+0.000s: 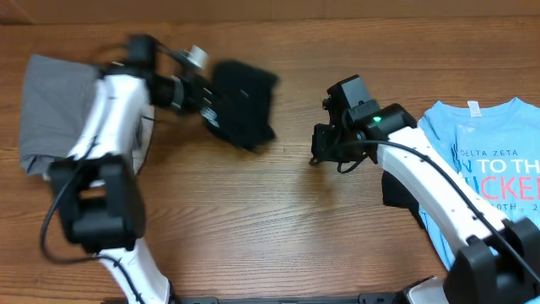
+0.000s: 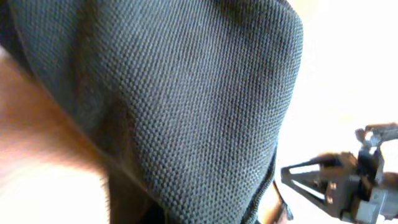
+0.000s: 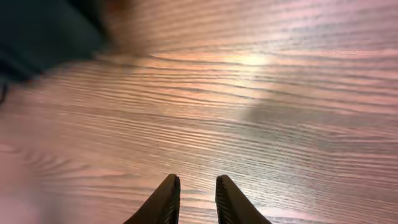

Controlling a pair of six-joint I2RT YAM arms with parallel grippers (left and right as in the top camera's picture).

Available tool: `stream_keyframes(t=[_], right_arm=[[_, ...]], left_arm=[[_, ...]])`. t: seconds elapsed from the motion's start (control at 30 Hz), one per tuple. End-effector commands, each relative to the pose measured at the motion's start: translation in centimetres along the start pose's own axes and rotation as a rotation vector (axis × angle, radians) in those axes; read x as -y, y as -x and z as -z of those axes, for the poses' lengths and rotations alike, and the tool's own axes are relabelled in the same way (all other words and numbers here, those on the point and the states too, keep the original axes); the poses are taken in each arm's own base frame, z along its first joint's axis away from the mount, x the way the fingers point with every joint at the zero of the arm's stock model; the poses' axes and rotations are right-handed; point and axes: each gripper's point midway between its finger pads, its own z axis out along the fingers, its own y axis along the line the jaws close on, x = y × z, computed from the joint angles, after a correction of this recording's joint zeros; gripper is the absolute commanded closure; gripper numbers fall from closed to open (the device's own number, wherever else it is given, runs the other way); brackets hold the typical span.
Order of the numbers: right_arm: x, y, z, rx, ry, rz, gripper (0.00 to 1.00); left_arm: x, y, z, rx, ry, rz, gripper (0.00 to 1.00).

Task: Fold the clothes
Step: 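Carry the black bundle left with the left gripper onto the grey trousers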

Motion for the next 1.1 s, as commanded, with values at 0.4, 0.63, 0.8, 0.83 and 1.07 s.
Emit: stream_keyframes(t=[0.4,0.63,0.8,0.83,1.07], right_arm=[[0.2,-0.6,3.1,0.042,-0.003,0.011,0.75],[1.0,-2.2,3.1,-0.025,-0.036,-0.006,0.76],[1.0,-2.3,3.1,-0.026,-0.036,-0.007,0.76],[1.0,-2.3,3.1,-0.027,-0.037,-0.007,0.76],[1.0,-2.1,3.1,-0.021,-0.035,-0.005,0.76]], left_arm=[[-17.1,1.0,22.5,0.369,0.426,0.203,0.96],[-25.2,-2.6,22.9,0.352,0.432,0.434,0.24],[-27.3,-4.8,26.3,0.392,0.541,0.584,0.00],[-27.3,-5.0,27.4,0.421,0.548,0.605,0.00],[-19.9,-3.3,35.6,0.682,0.382,0.574,0.00]])
